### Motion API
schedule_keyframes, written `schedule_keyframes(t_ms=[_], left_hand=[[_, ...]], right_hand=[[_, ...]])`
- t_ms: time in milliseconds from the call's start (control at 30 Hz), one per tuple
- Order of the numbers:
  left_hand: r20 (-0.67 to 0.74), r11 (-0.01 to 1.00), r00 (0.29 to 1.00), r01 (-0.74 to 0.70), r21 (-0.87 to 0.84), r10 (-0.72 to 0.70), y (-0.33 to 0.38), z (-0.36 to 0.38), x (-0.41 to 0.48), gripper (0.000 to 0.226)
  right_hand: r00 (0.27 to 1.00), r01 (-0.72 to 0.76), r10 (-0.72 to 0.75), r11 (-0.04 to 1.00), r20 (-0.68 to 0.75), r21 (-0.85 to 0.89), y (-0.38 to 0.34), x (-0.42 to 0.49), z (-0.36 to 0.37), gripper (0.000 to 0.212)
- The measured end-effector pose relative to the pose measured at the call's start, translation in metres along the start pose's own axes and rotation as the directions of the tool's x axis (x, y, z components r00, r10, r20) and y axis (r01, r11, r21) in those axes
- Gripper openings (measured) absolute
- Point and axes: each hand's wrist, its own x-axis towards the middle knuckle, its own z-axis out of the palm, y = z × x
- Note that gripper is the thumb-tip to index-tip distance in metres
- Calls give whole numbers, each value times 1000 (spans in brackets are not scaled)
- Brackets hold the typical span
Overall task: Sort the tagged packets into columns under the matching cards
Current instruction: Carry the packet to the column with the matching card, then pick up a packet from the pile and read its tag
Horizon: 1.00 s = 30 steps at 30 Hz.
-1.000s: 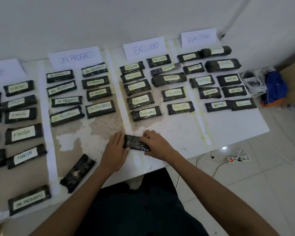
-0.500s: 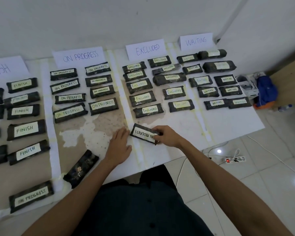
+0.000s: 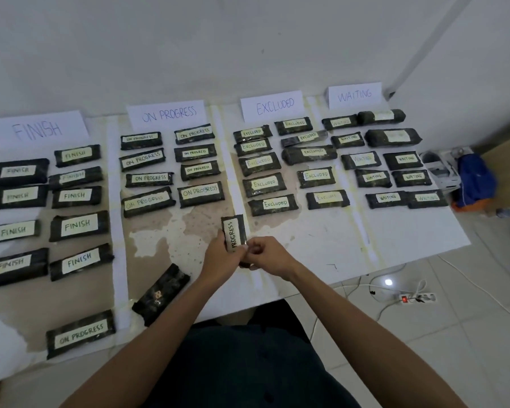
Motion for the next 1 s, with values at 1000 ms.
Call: schedule_keyframes(t_ms=[1000], left_hand=[[139,677,901,-404,615,412,-43,-74,94,77]], right_hand=[[980,11,-134,773,-146,-635,-20,84,28,54]])
